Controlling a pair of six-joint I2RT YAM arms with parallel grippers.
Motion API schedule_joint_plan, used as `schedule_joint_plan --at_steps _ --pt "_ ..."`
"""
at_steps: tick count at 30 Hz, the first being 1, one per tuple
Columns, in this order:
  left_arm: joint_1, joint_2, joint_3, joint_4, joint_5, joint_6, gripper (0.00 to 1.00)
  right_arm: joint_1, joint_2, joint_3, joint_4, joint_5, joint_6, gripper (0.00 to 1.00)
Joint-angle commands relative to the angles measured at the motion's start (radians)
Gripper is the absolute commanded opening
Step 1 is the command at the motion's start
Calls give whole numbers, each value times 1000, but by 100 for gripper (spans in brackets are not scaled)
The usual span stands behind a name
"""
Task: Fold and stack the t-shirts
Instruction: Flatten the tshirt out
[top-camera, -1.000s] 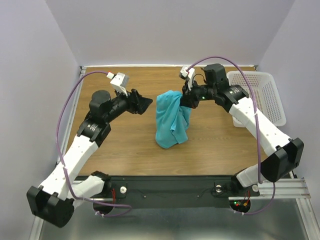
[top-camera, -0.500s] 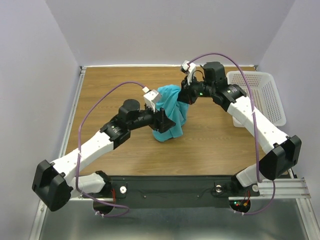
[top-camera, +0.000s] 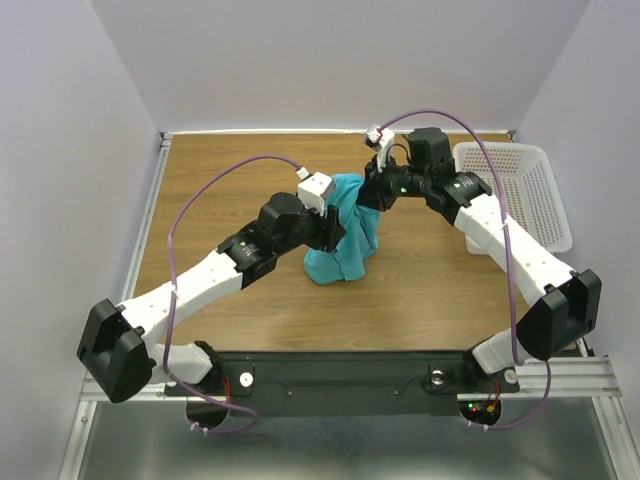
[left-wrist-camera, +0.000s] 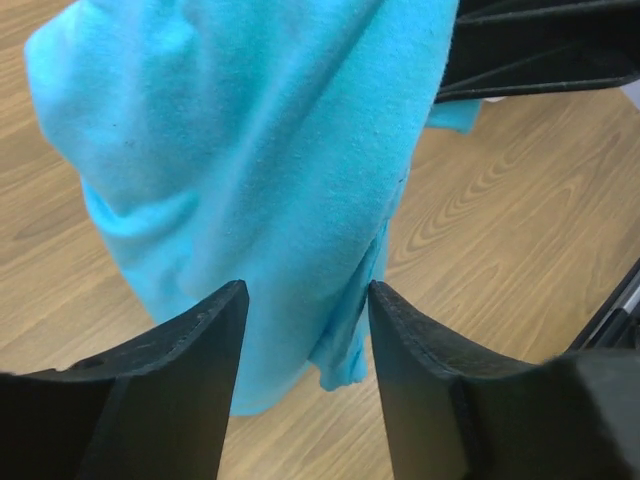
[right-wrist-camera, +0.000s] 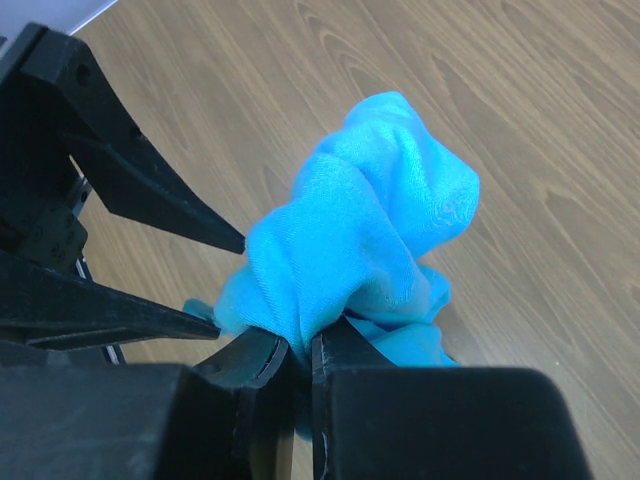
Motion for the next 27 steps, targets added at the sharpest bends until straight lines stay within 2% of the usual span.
schedule_joint_plan --at_steps 1,3,6,11,14,17,19,22,26,27 --pt "-14 30 50 13 48 36 56 -19 -41 15 82 -19 23 1" --pt "-18 35 46 19 84 43 49 -22 -43 14 86 -18 26 0" --pt "-31 38 43 22 124 51 45 -29 -46 8 92 -14 35 0" --pt "-40 55 47 9 125 60 43 -36 -49 2 101 -24 47 1" --pt "-41 73 58 6 119 66 33 -40 -56 2 102 -34 56 1" --pt "-48 86 78 1 124 75 12 -51 -67 -1 102 -45 62 0" --pt "-49 83 84 -2 124 79 2 -57 -79 -3 102 -53 61 1" --pt "-52 31 104 -10 148 86 0 -77 -99 5 75 -77 11 0" --pt "-55 -121 162 -25 232 89 0 -126 -128 131 -83 -126 -157 0" --pt "-54 -144 176 -31 254 91 0 -131 -130 170 -179 -143 -251 0"
